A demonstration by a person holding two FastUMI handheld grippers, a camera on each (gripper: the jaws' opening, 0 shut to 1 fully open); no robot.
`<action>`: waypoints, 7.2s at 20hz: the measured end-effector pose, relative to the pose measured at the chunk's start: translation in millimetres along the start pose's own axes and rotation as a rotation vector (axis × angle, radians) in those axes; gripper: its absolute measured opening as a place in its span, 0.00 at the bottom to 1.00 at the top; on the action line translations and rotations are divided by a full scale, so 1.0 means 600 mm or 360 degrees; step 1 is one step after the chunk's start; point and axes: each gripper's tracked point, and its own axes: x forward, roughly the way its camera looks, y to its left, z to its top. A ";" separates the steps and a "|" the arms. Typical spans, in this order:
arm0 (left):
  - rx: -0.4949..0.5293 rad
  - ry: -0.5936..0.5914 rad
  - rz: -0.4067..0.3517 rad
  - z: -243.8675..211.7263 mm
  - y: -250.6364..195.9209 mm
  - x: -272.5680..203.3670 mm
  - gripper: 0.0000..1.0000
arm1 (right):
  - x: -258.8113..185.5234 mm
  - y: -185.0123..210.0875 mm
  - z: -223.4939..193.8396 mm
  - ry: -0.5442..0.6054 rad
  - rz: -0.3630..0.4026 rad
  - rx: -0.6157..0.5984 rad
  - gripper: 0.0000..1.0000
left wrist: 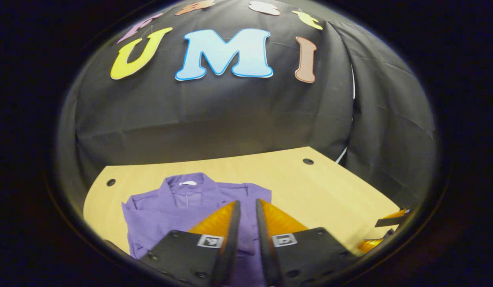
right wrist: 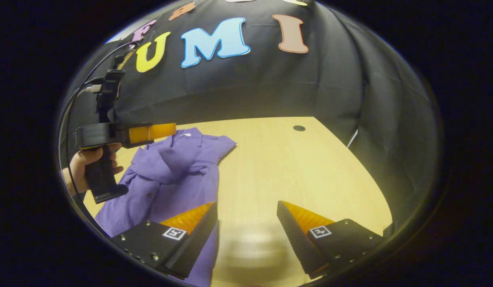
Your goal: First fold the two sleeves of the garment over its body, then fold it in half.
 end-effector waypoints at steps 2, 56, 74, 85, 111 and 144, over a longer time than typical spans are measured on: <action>-0.0028 -0.0010 0.0000 0.000 0.010 -0.014 0.69 | -0.006 0.002 0.002 -0.0015 -0.0041 -0.0017 0.96; 0.0006 0.0604 0.0188 -0.495 0.263 -0.524 0.31 | -0.099 0.199 -0.282 0.0576 -0.0086 0.0082 0.38; -0.0408 0.0260 0.0037 -0.274 0.257 -0.482 0.07 | -0.105 0.246 -0.054 0.0169 0.0186 0.0179 0.04; -0.0422 0.0021 0.0211 -0.072 0.336 -0.344 0.07 | 0.016 0.233 0.138 -0.0001 0.0332 0.0194 0.04; -0.0107 -0.0274 0.0584 0.116 0.478 0.056 0.06 | 0.418 0.191 0.347 -0.0095 0.0325 0.0100 0.05; -0.0053 -0.0516 0.0421 0.203 0.387 -0.183 1.00 | 0.054 0.209 0.408 -0.0596 -0.0116 -0.0122 0.93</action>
